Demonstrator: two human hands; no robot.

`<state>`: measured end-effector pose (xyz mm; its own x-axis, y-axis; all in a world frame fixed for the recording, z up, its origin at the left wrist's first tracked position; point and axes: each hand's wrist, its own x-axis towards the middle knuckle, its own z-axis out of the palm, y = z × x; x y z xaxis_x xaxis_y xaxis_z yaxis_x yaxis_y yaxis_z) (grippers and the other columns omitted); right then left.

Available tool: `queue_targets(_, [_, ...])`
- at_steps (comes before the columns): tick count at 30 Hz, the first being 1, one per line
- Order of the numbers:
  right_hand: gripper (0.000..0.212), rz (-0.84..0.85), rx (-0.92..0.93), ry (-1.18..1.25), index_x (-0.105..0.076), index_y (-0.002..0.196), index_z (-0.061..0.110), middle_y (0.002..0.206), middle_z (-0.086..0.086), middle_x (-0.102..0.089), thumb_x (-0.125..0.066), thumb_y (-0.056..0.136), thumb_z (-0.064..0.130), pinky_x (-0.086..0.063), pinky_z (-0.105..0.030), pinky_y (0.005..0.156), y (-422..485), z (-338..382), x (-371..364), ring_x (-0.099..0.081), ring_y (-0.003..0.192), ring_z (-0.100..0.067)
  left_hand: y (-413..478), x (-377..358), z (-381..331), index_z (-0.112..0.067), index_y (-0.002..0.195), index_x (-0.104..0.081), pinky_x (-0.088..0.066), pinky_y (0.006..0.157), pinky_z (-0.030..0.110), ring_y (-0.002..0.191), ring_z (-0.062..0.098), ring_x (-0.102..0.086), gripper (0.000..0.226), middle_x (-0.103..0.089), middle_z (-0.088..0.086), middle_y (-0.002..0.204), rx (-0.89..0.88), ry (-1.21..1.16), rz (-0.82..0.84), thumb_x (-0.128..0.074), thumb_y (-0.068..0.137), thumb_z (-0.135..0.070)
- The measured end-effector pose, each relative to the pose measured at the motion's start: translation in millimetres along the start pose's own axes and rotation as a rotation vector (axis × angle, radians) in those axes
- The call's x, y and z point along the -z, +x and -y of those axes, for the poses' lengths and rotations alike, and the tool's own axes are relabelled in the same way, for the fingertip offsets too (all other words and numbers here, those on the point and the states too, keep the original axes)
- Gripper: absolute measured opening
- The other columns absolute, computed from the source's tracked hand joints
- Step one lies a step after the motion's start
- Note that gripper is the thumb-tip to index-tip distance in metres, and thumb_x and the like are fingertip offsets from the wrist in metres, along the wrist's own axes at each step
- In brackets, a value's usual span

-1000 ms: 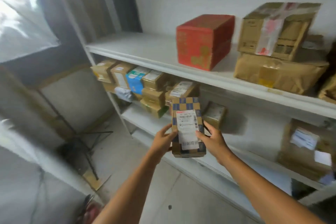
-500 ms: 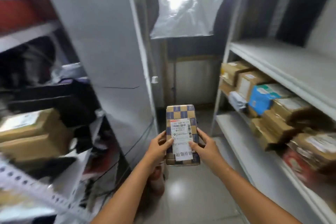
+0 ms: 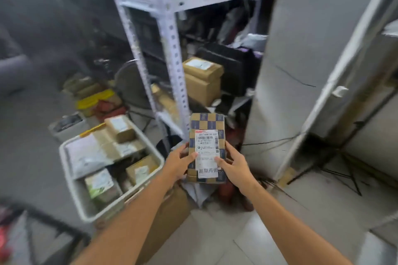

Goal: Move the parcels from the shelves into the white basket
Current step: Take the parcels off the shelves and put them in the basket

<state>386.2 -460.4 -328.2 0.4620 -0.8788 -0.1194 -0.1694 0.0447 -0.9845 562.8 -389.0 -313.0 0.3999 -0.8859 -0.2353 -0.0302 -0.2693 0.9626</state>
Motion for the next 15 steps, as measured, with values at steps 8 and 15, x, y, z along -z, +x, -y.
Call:
queue_targets(8, [0.060,0.383,0.056,-0.108,-0.041,0.144,0.029,0.131,0.015,-0.057,-0.067,0.091,0.018,-0.048,-0.041,0.103,32.2,12.9,-170.6,-0.054,0.124,-0.014,-41.0,159.3,49.8,-0.021,0.141,-0.044,-0.058,0.078,0.032,0.110,0.019,-0.060,0.053,-0.059,0.006,0.126,0.097,-0.082,-0.326,-0.064,0.091,-0.019])
queue_targets(15, [0.066,0.526,0.015,-0.165,-0.035,0.149,0.026,0.139,0.009,-0.052,-0.066,0.091,0.017,-0.047,-0.047,0.102,86.1,16.0,-300.0,-0.053,0.126,-0.017,-18.3,274.7,93.6,-0.026,0.138,-0.046,-0.056,0.078,0.027,0.098,0.014,-0.065,0.051,-0.066,-0.007,0.104,0.145,-0.167,-0.459,-0.063,0.091,-0.017])
